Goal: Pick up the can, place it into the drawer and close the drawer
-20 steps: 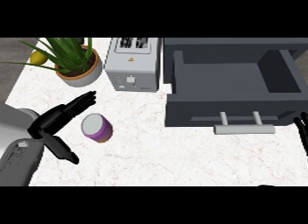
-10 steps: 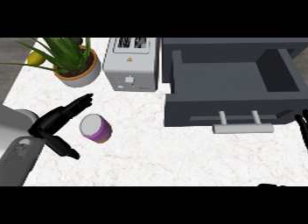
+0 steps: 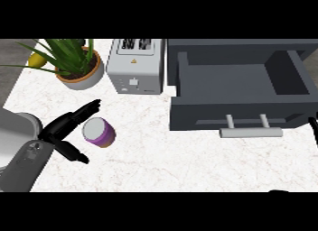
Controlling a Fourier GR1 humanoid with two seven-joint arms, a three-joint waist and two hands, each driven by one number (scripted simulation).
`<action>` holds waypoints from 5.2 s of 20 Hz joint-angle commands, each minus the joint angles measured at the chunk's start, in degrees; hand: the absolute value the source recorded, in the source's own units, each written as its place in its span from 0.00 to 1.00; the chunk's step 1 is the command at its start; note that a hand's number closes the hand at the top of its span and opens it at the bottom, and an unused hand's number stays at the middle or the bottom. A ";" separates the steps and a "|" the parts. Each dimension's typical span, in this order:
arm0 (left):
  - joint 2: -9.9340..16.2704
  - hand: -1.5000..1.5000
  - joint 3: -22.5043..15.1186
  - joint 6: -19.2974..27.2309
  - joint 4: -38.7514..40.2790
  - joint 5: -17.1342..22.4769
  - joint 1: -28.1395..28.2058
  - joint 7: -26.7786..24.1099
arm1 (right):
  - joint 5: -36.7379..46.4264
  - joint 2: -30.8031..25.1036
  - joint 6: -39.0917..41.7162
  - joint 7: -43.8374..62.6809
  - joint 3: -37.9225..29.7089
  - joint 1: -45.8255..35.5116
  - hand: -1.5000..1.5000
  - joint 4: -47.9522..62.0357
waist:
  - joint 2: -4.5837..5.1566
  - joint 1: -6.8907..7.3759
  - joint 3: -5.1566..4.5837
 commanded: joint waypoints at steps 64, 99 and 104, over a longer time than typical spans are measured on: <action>-20.23 1.00 4.38 38.66 -39.46 16.99 4.91 30.80 | -4.05 2.89 2.97 1.30 -3.28 9.38 0.00 -10.48 | -0.88 1.52 0.20; -20.46 1.00 -11.39 62.19 -18.67 25.29 -46.78 56.11 | 0.24 3.10 1.59 0.43 -2.20 1.66 0.00 -3.62 | 0.11 -0.81 0.16; -20.46 1.00 -12.77 63.83 -12.54 27.16 -52.31 56.14 | -3.21 1.81 2.61 2.43 -5.34 1.47 0.00 -4.84 | 0.06 -0.99 0.17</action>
